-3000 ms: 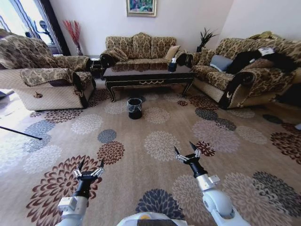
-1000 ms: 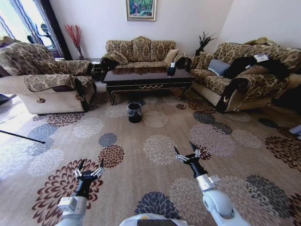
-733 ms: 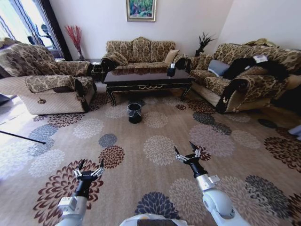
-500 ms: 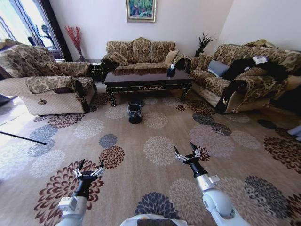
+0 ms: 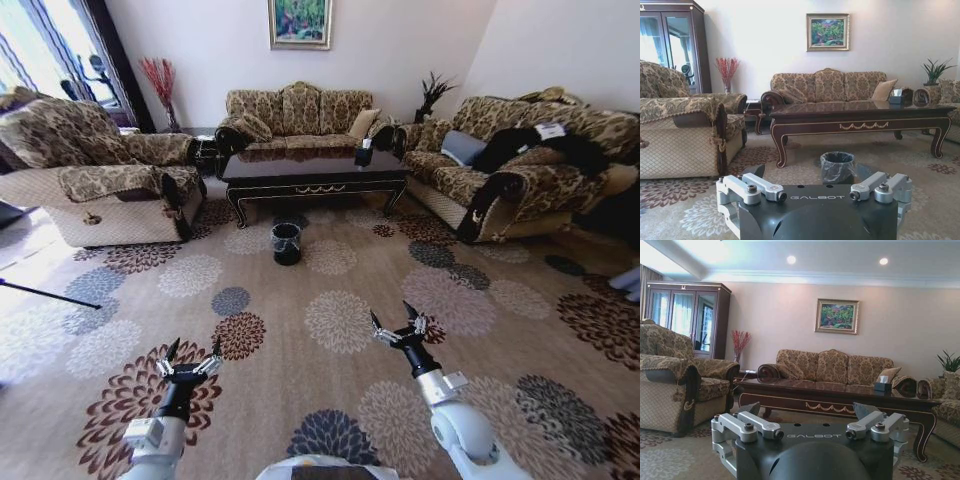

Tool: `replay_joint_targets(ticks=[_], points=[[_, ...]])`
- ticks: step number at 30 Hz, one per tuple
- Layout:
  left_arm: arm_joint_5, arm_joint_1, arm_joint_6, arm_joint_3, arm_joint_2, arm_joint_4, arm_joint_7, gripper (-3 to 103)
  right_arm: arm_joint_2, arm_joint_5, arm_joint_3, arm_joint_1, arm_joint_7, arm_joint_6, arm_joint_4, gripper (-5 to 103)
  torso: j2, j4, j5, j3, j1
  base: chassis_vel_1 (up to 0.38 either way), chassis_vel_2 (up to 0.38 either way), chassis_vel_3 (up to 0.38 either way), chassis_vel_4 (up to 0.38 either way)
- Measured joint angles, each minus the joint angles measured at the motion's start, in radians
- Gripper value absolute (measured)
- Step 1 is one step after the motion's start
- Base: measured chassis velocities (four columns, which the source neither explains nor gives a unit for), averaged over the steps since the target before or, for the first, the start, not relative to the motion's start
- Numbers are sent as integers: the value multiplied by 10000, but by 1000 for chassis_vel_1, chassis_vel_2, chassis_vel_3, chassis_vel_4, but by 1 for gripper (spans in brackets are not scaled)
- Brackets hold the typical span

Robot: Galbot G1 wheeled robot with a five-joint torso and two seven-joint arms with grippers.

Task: Move to the front of the table and pick up the trash from the floor, then place it into the trash bin.

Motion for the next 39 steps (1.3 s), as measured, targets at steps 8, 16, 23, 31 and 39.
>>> replay_joint_targets(ticks=[8, 16, 23, 31, 39], points=[[0, 0, 0, 0, 0, 0, 0, 100, 0, 0, 0, 0, 0, 0, 0, 100, 303, 0, 0, 182, 122, 0, 0, 0, 0], [0, 0, 0, 0, 0, 0, 0, 100, 0, 0, 0, 0, 0, 0, 0, 100, 629, 0, 0, 378, 252, 0, 0, 0, 0], [0, 0, 0, 0, 0, 0, 0, 100, 0, 0, 0, 0, 0, 0, 0, 100, 974, 0, 0, 577, 397, 0, 0, 0, 0], [0, 0, 0, 0, 0, 0, 0, 100, 0, 0, 0, 0, 0, 0, 0, 100, 1307, 0, 0, 758, 548, 0, 0, 0, 0], [0, 0, 0, 0, 0, 0, 0, 100, 0, 0, 0, 0, 0, 0, 0, 100, 1653, 0, 0, 962, 691, 0, 0, 0, 0]])
